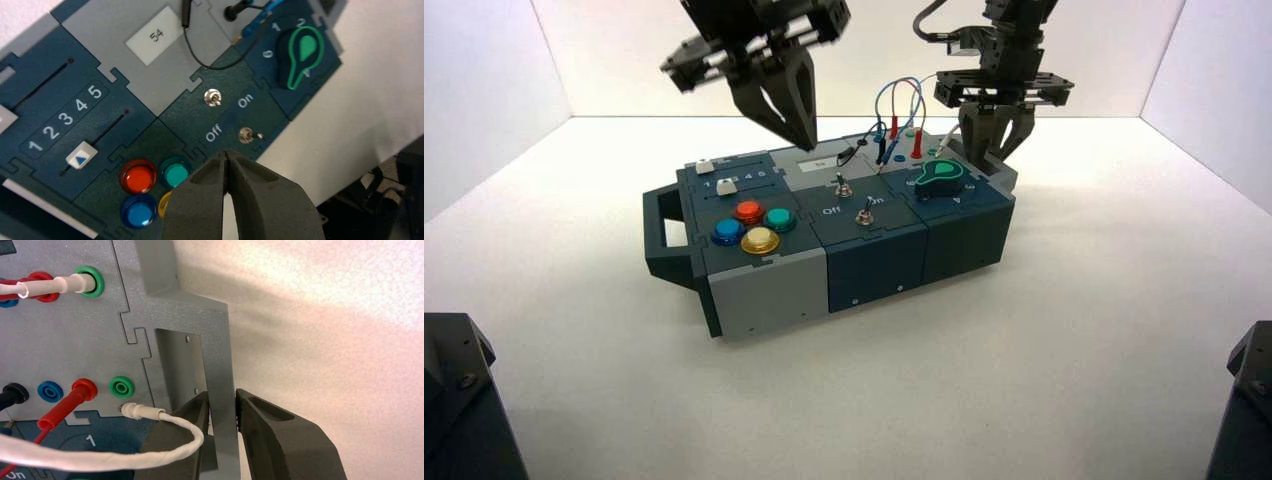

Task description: Flip the top switch on with the left gripper.

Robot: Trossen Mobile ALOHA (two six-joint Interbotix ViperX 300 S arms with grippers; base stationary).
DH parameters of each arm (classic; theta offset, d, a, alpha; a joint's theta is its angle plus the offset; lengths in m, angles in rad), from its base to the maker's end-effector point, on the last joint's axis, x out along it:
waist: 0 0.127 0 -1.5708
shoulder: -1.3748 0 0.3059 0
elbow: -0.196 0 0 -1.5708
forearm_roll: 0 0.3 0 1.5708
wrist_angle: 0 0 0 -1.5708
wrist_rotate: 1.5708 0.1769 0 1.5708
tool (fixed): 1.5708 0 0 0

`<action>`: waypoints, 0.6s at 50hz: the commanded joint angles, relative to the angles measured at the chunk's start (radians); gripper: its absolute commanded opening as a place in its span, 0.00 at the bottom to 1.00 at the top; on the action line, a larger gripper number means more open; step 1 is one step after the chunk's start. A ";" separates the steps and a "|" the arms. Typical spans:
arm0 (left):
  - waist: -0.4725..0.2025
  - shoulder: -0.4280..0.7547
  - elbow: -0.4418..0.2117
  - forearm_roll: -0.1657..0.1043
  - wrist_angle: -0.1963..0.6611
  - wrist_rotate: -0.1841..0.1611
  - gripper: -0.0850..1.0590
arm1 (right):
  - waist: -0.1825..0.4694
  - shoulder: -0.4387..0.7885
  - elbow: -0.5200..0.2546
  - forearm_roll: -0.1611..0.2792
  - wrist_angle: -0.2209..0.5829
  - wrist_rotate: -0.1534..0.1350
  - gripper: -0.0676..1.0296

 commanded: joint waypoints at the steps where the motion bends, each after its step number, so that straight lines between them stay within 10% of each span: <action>1: -0.002 0.021 -0.025 -0.006 -0.026 -0.012 0.05 | -0.009 -0.025 -0.044 0.005 -0.009 0.000 0.04; 30: -0.012 0.144 -0.110 -0.008 -0.038 -0.014 0.05 | -0.011 -0.015 -0.051 0.005 -0.006 -0.009 0.04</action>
